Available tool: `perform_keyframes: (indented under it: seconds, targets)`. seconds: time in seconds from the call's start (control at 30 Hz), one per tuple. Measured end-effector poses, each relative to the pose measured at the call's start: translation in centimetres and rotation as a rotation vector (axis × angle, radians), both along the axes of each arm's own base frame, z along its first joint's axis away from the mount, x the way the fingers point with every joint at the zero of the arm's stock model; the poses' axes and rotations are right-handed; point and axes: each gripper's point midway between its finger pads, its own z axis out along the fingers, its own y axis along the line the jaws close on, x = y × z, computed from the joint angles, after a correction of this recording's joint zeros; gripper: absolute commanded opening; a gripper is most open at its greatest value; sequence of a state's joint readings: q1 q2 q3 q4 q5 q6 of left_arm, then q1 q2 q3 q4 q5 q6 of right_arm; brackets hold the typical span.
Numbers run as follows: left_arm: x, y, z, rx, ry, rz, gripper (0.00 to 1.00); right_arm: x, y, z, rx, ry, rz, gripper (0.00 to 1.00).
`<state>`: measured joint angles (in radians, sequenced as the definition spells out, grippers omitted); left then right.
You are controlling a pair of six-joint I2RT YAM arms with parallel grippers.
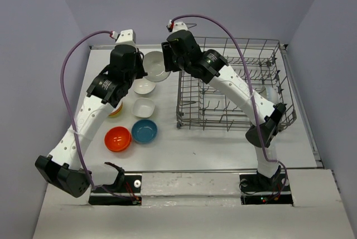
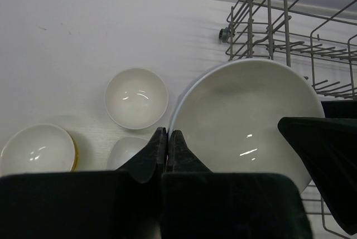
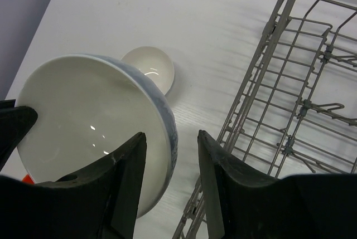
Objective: Load the bowls into the dish rack
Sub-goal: Pass from the left arm to the right
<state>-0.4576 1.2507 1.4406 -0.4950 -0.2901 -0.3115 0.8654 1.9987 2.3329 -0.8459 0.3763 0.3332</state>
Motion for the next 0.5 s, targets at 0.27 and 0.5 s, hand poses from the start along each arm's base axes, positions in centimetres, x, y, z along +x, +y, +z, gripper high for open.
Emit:
perform_keyframes:
  seconds: [0.27,0.5]
  targets:
    - [-0.13,-0.17,-0.08,0.003,0.003,-0.004,0.00,0.17,-0.20,-0.02,-0.009,-0.007,-0.010,0.37]
    - [-0.13,-0.15,-0.07,0.004,0.003,-0.002,0.00,0.25,-0.20,-0.17,-0.013,-0.006,-0.013,0.33]
